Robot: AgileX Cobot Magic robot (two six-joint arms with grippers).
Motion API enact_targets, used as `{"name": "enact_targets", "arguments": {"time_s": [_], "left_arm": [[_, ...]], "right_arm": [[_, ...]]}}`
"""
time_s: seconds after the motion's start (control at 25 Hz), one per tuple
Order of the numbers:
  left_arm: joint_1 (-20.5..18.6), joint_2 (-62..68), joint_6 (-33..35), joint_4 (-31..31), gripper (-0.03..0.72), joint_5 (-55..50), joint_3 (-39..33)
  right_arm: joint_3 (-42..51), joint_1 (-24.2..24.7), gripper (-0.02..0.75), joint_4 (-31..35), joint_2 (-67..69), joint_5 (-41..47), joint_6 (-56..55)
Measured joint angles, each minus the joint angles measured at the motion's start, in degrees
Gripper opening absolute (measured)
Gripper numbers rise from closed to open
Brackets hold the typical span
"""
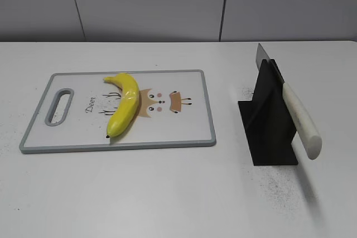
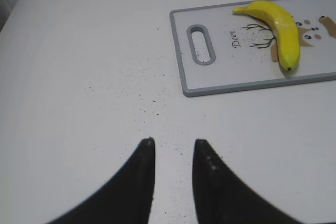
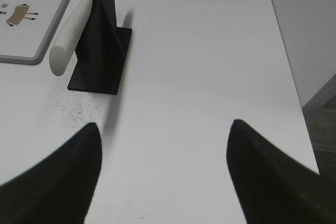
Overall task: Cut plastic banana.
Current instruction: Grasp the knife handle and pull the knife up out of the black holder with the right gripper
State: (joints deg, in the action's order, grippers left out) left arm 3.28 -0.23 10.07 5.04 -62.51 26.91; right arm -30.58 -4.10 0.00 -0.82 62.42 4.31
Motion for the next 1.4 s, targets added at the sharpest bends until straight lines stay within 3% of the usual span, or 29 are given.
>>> {"name": "enact_targets", "arguments": {"time_s": [1.4], "left_arm": [[0.0, 0.0, 0.0, 0.0, 0.221, 0.0, 0.0]], "right_arm": [[0.0, 0.0, 0.561, 0.3, 0.0, 0.0, 0.0]]}}
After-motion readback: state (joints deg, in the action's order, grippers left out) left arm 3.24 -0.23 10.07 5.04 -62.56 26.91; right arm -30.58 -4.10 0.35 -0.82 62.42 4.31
